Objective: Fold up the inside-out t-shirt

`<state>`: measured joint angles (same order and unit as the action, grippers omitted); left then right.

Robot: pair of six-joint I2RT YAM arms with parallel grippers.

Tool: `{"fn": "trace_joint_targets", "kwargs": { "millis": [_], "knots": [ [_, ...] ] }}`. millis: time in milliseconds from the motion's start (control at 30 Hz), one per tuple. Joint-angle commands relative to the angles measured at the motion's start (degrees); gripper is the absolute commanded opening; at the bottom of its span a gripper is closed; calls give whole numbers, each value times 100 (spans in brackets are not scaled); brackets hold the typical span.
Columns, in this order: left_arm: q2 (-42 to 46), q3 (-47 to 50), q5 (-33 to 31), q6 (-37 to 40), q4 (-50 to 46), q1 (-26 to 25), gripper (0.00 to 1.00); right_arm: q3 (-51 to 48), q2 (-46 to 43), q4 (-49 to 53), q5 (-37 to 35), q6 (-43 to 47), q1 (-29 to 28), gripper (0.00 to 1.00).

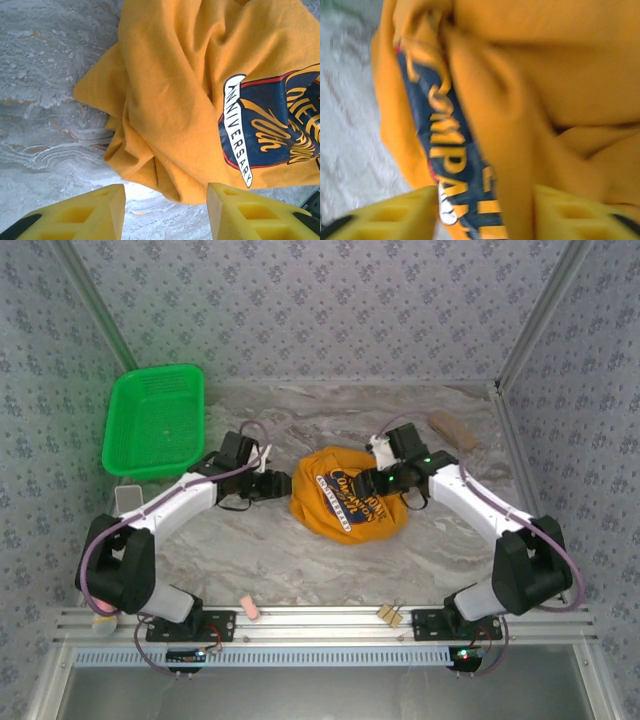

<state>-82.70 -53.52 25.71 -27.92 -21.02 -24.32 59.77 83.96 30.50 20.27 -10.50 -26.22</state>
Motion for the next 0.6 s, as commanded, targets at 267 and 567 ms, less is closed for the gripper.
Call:
{"fn": "trace_joint_targets", "kwargs": {
  "millis": [267,567],
  "knots": [
    [770,182,584,-662,-20,440,60,1245,933,-1516,668,-278,-2096,42],
    [665,574,760,-1267,813,221,61,403,-333,-661,-403,-196,-864,57]
  ]
}}
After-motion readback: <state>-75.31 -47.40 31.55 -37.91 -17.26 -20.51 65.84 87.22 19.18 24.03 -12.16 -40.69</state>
